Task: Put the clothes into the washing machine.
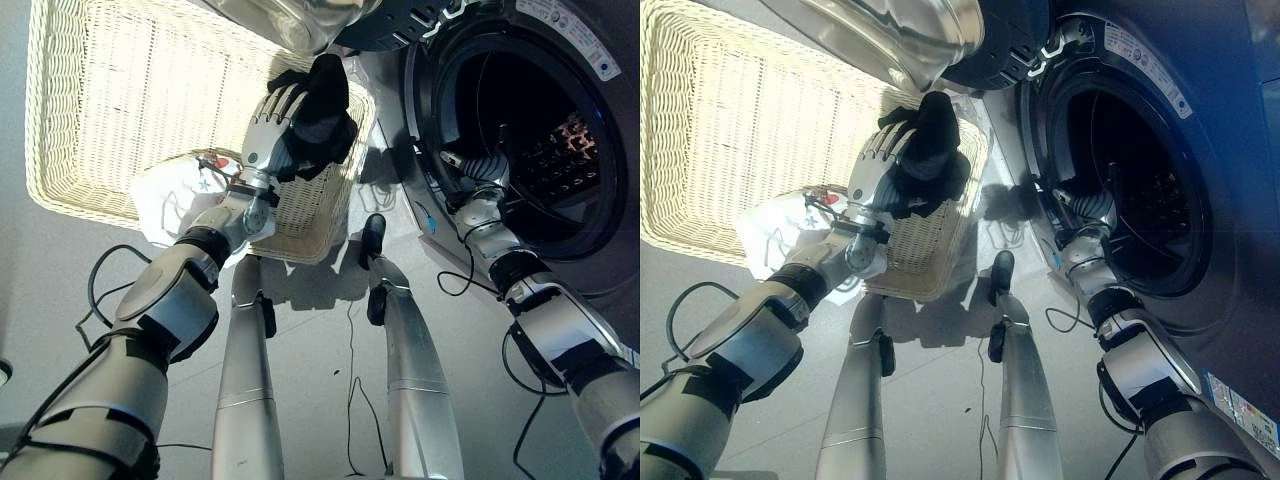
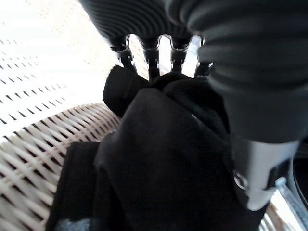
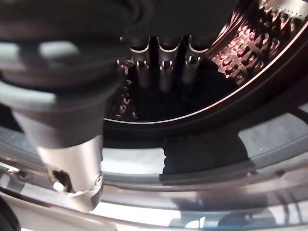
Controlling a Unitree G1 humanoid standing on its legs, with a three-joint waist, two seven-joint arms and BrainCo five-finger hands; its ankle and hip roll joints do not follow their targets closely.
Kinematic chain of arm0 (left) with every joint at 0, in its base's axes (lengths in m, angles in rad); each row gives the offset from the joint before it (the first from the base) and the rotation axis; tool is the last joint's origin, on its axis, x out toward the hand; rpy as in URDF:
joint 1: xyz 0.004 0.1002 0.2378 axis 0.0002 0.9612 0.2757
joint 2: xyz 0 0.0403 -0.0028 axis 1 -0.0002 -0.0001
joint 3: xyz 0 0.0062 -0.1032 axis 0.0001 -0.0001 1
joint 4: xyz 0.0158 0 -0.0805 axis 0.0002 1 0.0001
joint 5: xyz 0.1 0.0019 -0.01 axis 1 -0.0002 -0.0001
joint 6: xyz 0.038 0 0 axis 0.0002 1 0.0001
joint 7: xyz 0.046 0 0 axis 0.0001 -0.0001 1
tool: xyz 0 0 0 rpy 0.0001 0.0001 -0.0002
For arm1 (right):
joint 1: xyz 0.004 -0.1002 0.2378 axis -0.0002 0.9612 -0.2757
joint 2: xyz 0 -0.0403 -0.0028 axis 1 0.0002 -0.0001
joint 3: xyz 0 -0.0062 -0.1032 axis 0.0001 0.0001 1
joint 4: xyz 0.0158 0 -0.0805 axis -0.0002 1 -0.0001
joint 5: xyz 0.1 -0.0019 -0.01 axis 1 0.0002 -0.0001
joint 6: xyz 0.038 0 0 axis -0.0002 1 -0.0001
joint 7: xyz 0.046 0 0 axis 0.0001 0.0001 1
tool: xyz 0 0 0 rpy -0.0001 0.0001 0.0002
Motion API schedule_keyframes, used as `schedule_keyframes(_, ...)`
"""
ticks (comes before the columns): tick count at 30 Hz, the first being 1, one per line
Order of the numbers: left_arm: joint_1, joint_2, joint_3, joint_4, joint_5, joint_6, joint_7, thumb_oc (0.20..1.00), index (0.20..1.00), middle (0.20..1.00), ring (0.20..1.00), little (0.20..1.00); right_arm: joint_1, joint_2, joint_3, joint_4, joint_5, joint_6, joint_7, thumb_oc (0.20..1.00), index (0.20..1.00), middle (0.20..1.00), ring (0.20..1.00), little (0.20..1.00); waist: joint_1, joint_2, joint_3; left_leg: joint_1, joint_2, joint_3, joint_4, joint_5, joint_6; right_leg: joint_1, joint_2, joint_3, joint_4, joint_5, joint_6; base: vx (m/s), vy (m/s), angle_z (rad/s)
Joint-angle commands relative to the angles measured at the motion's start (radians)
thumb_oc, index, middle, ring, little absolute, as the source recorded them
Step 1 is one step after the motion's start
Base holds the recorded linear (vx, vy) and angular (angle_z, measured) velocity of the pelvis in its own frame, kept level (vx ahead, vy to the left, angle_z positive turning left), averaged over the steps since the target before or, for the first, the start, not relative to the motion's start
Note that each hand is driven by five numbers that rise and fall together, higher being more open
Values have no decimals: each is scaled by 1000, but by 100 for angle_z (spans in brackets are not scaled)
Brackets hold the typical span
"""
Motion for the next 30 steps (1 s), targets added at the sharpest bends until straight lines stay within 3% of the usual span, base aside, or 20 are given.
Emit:
schedule_keyframes(1,-97,-7,12,43,-24,-7,-59,1000,1000,1000,1000,1000,-47,-33,18,5,-26,-30,-7,1000,1000,1000,1000,1000,-16,3,24,-8,-49,15,117,-139,37,48,84,-27,-154,144,34,0,0,0)
schedule_keyframes(8,-127,-17,-30,67,-82,61,-195,1000,1000,1000,1000,1000,-65,-26,37,6,-26,-25,-9,1000,1000,1000,1000,1000,-27,-2,24,-9,-43,23,112,-138,35,47,88,-23,-160,143,36,0,0,0)
schedule_keyframes(9,-127,-17,-31,68,-84,69,-204,915,915,915,915,915,-67,-26,37,7,-27,-25,-9,1000,1000,1000,1000,1000,-27,-2,24,-9,-43,23,112,-138,35,47,88,-22,-160,143,36,0,0,0)
schedule_keyframes(10,-129,-18,-35,73,-85,76,-212,639,639,639,639,639,-71,-25,39,8,-28,-23,-10,1000,1000,1000,1000,1000,-28,-2,24,-9,-42,24,110,-137,35,47,89,-22,-162,144,36,0,0,0)
schedule_keyframes(13,-130,-16,-42,81,-101,96,-249,200,200,200,200,200,-73,-26,44,3,-31,-21,-17,1000,1000,1000,1000,1000,-31,-2,24,-9,-42,26,112,-137,34,46,89,-19,-164,143,36,0,0,0)
schedule_keyframes(30,-112,-33,-24,73,-147,92,-307,200,200,200,200,200,-60,-16,37,-30,-28,-37,-21,1000,1000,1000,1000,1000,-34,4,24,-16,-42,31,112,-138,30,39,88,-13,-165,138,34,0,0,0)
